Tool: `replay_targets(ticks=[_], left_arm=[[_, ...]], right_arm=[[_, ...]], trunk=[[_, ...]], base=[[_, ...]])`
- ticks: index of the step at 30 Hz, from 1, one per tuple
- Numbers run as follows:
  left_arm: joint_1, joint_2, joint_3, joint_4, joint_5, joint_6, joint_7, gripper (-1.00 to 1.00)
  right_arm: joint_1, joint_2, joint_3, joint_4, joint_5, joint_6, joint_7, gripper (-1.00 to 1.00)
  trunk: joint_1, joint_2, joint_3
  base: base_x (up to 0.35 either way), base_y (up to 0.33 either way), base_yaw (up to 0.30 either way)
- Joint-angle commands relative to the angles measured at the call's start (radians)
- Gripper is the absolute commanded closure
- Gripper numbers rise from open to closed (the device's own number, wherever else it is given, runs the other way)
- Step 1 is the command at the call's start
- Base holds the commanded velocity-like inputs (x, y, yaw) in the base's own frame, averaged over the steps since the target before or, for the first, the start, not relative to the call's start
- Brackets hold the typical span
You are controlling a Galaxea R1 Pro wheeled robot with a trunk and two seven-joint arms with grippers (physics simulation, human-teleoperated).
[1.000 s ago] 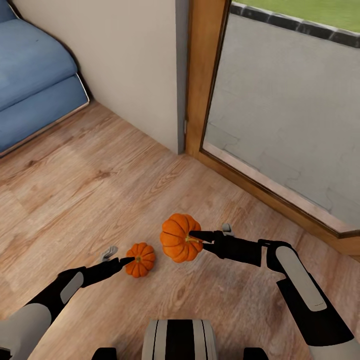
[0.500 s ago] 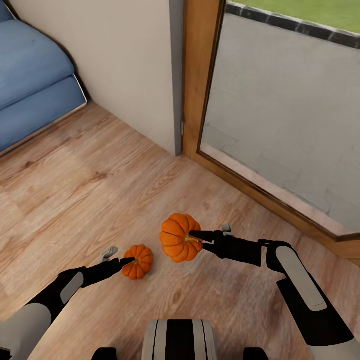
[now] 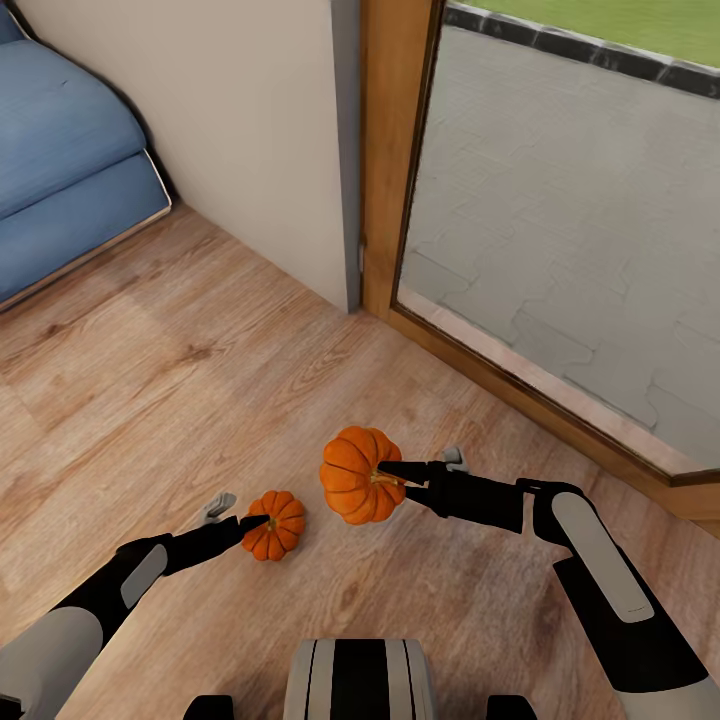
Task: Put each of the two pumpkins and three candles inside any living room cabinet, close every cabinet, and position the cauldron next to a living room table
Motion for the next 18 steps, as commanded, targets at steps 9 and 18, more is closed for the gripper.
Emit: replay_targets(ticks=[9, 18], left_arm=[[0.000, 0.001, -0.002, -0.001, 0.012, 0.000, 0.097, -1.00], [-0.002, -0.001, -0.001, -0.001, 0.010, -0.003, 0.142, -1.00]], right_arm=[[-0.001, -0.001, 0.001, -0.001, -0.014, 0.001, -0.010, 1.00], [-0.001, -0.001, 0.001, -0.001, -0.016, 0.001, -0.010, 1.00]], trunk=[[0.000, 0.000, -0.001], [0.000, 0.000, -0.001]], base=[[0.000, -0.001, 0.000], [0.000, 0.000, 0.000]])
